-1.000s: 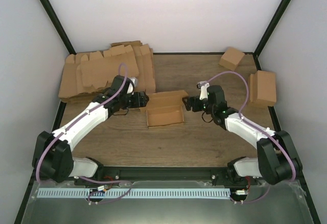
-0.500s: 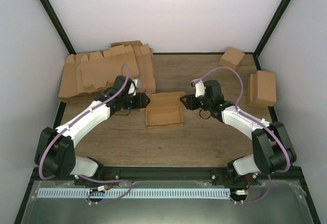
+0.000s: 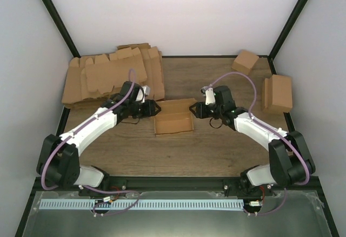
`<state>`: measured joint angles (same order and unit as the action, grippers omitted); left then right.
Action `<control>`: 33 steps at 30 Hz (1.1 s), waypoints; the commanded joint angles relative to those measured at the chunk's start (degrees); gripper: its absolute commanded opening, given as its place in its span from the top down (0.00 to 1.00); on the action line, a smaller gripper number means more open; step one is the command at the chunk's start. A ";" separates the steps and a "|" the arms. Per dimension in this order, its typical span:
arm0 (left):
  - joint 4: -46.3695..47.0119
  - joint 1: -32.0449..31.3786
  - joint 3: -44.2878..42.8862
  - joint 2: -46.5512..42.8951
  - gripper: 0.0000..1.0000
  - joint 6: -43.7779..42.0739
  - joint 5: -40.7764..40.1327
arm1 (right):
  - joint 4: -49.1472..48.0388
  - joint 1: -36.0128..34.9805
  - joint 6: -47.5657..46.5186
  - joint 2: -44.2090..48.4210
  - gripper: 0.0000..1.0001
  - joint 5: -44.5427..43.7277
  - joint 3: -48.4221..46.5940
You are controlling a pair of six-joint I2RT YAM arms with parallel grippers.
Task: Fold the paper box
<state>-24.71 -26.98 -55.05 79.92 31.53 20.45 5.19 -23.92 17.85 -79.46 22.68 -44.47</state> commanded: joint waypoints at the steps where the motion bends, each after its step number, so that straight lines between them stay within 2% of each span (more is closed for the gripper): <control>1: 2.89 -0.25 1.17 -1.48 0.50 3.30 3.02 | 1.58 -2.31 3.34 1.76 0.58 -1.30 -2.71; 5: 5.42 -0.27 3.07 -1.49 0.51 5.31 5.60 | 1.78 -3.21 5.25 1.60 0.64 -1.97 -2.74; 13: 7.18 -0.41 5.16 -2.12 0.51 6.72 7.05 | 0.61 -5.17 9.60 2.12 0.65 -3.04 -0.35; 16: 8.40 -0.60 6.38 -2.61 0.52 7.70 7.59 | 0.05 -5.51 10.48 2.77 0.70 -3.59 0.72; 27: 7.34 -2.09 11.11 -5.04 0.55 7.45 5.90 | 0.34 -7.12 10.21 4.38 0.75 -6.43 4.55; 33: 5.88 -3.18 13.02 -6.37 0.57 6.92 5.21 | 0.60 -8.63 10.24 6.01 0.74 -7.45 6.95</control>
<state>-17.50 -29.52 -43.27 74.96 38.94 26.17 6.00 -31.44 27.97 -75.70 16.47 -38.28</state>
